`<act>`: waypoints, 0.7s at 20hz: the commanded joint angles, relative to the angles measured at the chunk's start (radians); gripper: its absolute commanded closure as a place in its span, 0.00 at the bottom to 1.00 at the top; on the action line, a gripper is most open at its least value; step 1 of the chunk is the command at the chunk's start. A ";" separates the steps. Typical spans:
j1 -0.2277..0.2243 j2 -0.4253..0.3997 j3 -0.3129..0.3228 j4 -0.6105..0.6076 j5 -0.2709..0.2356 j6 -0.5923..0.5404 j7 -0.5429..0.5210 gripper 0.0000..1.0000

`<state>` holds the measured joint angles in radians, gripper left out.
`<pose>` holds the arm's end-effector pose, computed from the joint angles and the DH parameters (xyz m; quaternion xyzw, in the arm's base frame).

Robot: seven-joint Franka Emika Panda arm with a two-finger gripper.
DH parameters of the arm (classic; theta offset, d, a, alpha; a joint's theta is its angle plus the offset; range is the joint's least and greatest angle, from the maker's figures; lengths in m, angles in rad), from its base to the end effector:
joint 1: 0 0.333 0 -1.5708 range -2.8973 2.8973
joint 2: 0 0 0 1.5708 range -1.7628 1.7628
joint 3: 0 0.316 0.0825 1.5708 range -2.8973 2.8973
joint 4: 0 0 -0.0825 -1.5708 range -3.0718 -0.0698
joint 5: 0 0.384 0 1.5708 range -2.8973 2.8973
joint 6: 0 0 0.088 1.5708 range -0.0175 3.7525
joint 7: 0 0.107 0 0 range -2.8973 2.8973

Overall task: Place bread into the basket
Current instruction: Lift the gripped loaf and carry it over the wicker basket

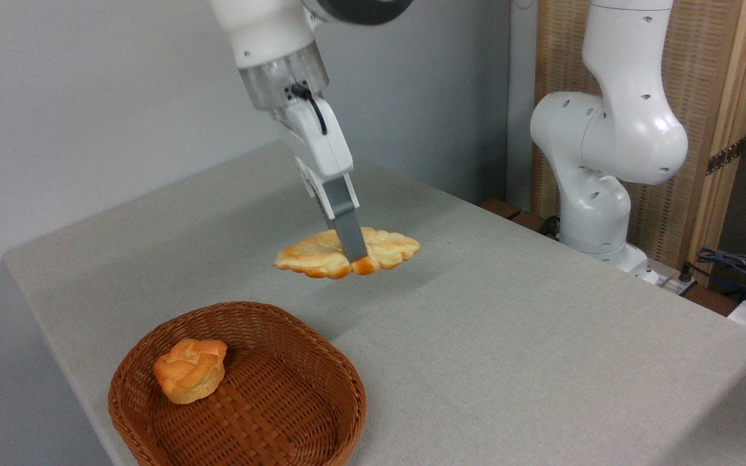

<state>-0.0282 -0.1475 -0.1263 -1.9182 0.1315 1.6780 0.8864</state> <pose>0.5014 -0.0686 0.5480 -0.8598 0.5031 0.0704 0.0524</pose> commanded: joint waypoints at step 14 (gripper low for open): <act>0.002 0.243 0.073 0.288 -0.116 0.161 -0.076 0.00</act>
<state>-0.0229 0.0683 -0.0586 -1.6703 0.0372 1.8434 0.8399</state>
